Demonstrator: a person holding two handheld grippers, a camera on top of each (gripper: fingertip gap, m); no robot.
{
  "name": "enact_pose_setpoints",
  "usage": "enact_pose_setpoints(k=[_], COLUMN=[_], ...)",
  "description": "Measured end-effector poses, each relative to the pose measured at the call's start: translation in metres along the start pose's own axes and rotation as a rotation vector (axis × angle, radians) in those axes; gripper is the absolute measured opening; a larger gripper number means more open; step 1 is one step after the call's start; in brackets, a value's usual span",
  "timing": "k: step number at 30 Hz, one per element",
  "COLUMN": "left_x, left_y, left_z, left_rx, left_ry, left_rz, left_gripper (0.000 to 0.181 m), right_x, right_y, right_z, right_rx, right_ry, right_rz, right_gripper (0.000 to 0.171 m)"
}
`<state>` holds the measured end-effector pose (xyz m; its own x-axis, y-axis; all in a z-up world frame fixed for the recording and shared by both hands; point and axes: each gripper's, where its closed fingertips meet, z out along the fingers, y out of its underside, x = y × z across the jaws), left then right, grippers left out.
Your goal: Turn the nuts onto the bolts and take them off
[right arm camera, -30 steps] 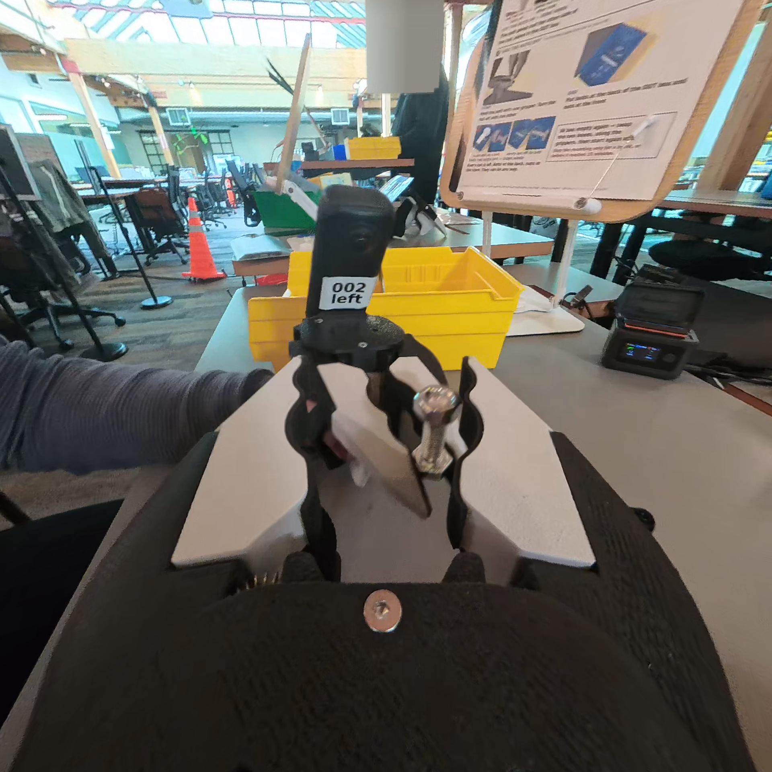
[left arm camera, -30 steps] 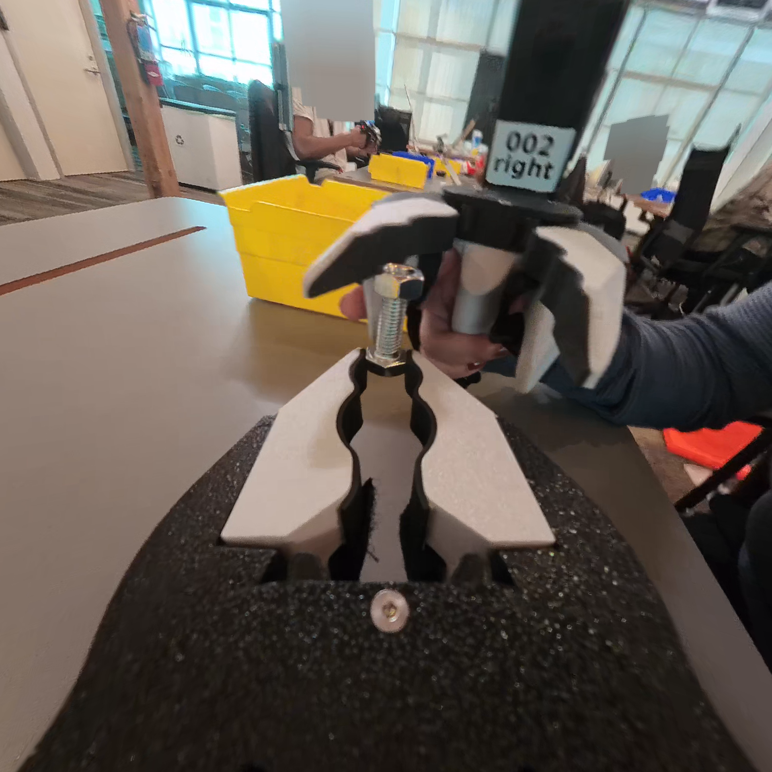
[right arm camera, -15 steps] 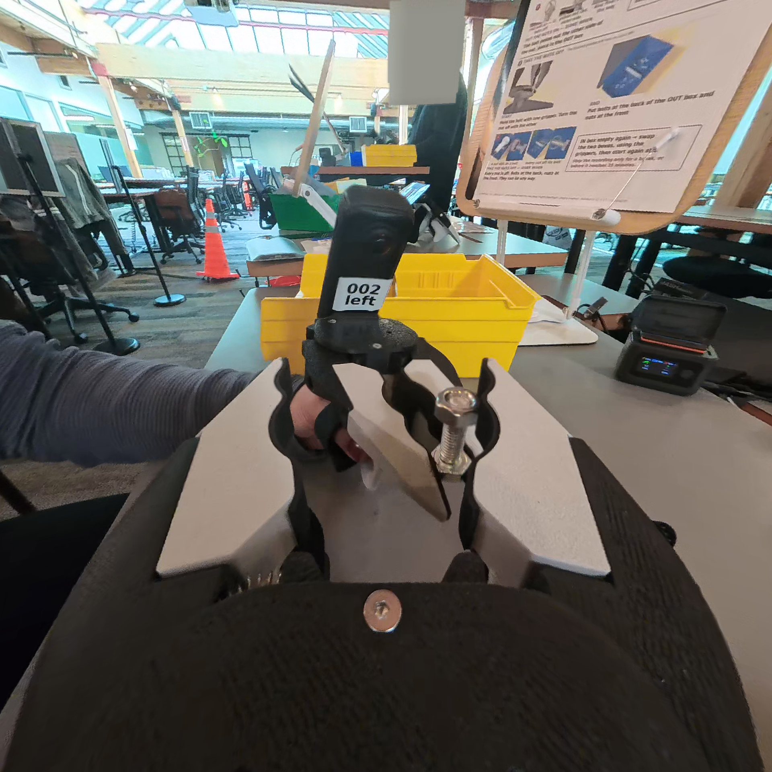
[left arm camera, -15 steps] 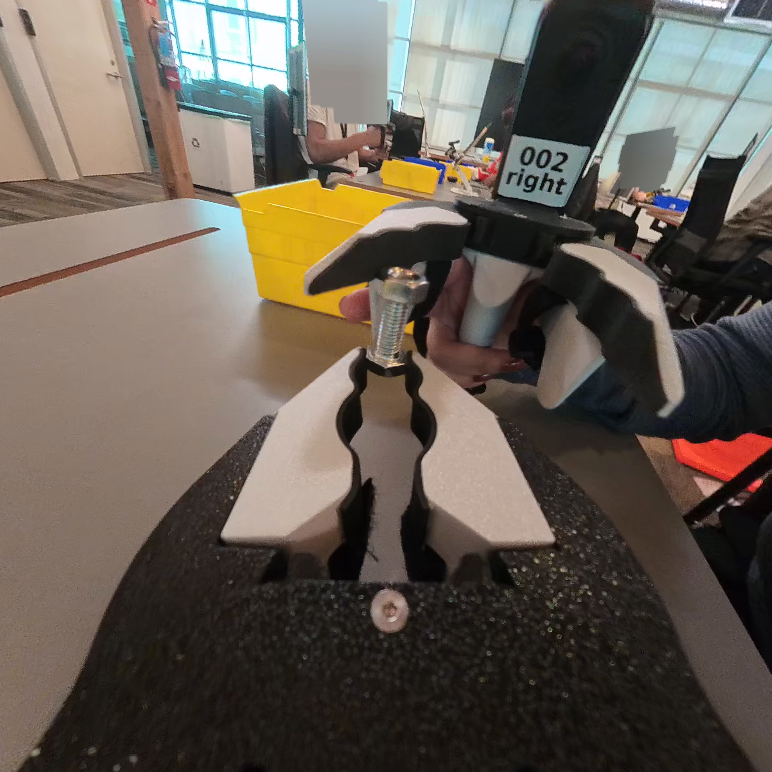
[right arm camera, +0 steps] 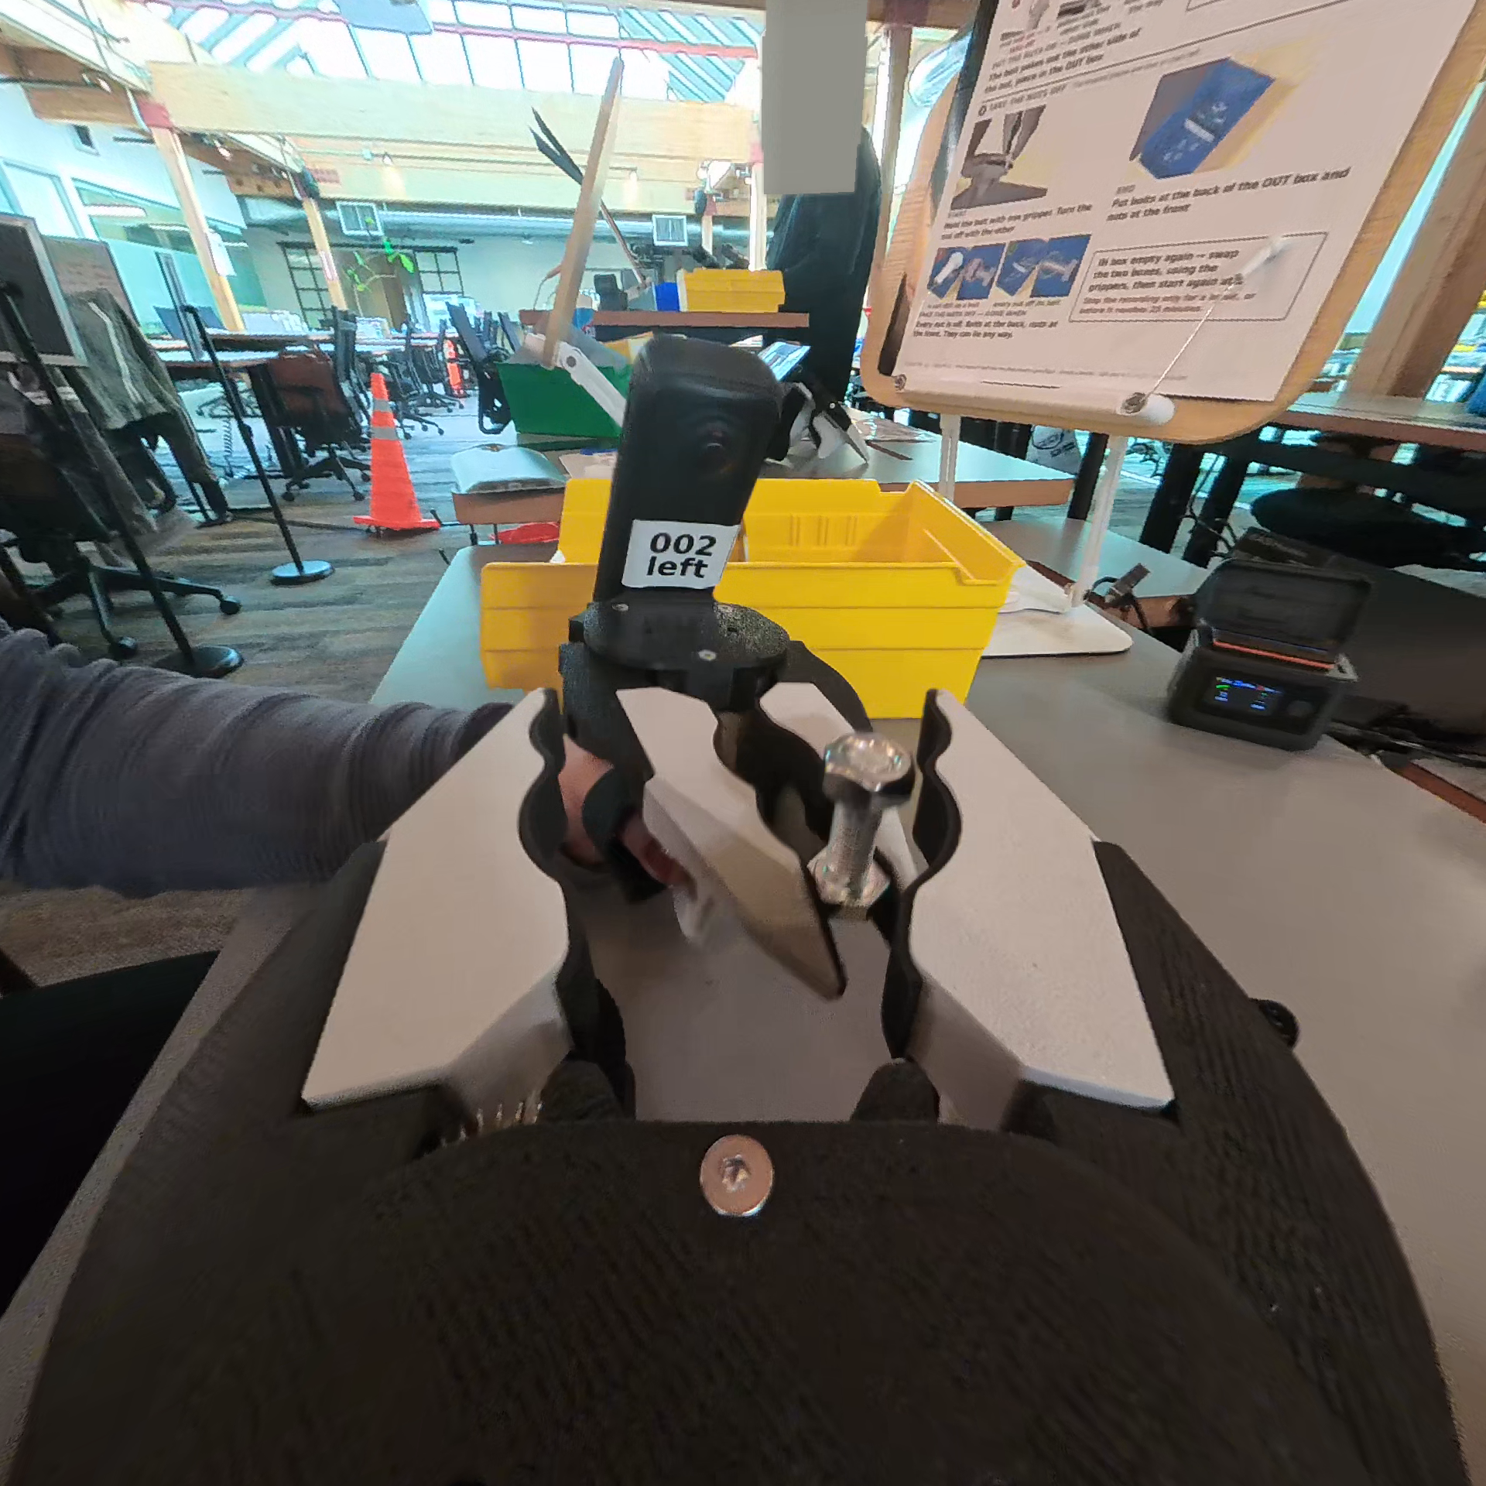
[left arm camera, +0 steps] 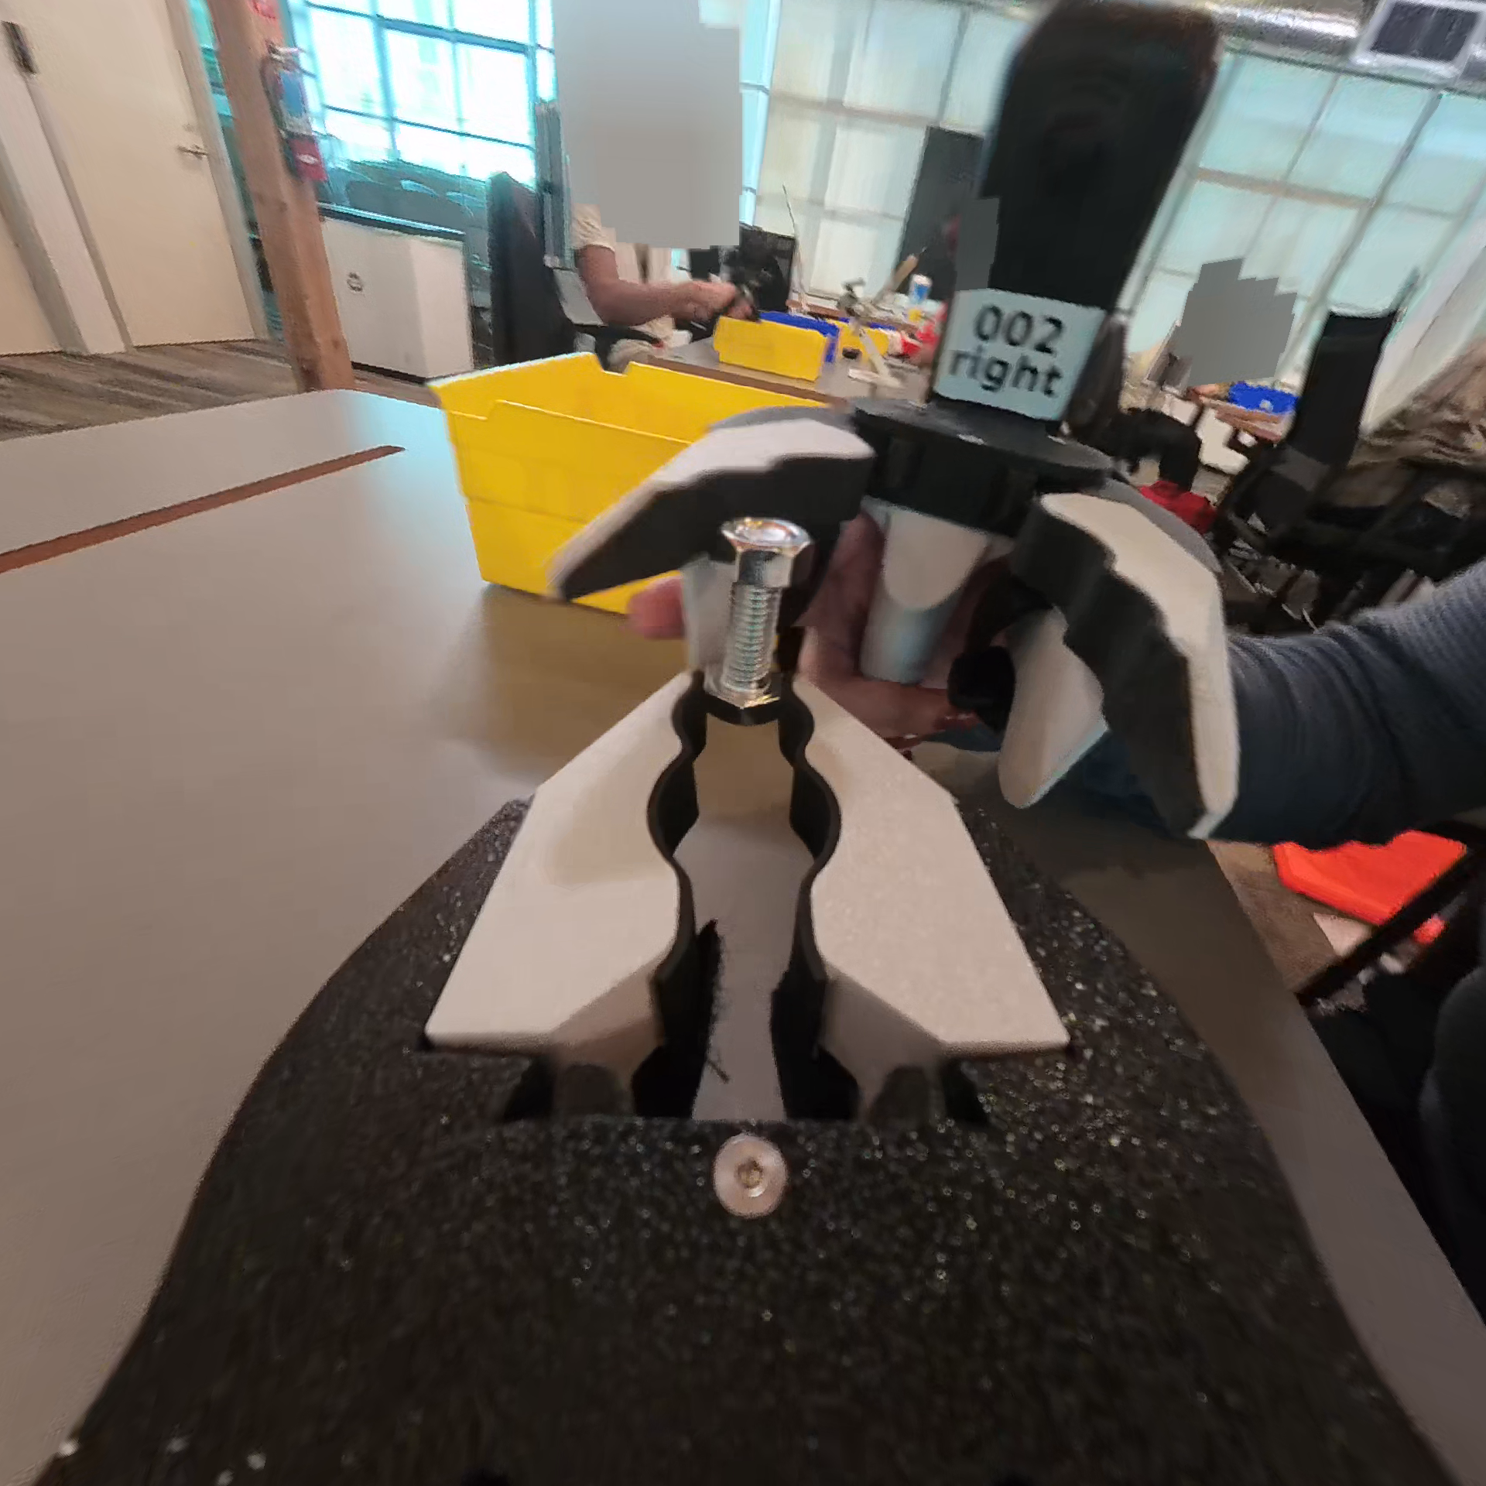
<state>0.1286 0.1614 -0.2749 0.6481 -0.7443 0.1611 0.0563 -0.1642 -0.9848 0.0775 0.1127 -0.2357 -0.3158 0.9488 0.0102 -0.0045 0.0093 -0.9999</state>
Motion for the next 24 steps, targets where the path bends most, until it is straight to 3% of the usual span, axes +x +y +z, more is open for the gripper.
enact_pose_setpoints(k=[6,13,24], left_x=[-0.023,-0.001,-0.04], left_y=[-0.007,0.01,-0.006], left_z=[-0.016,0.002,-0.025], left_rx=[0.043,-0.079,0.05], left_ry=[-0.101,-0.031,-0.188], left_rz=[-0.057,0.057,-0.094], left_gripper=[0.016,0.017,0.016], right_x=[0.008,0.0,0.012], right_y=[-0.005,0.003,-0.005], right_z=[-0.007,0.0,-0.008], right_rx=[0.02,-0.021,0.007], right_ry=[0.016,-0.004,0.058], right_rz=[0.027,-0.001,-0.02], right_gripper=[0.083,0.088,0.086])
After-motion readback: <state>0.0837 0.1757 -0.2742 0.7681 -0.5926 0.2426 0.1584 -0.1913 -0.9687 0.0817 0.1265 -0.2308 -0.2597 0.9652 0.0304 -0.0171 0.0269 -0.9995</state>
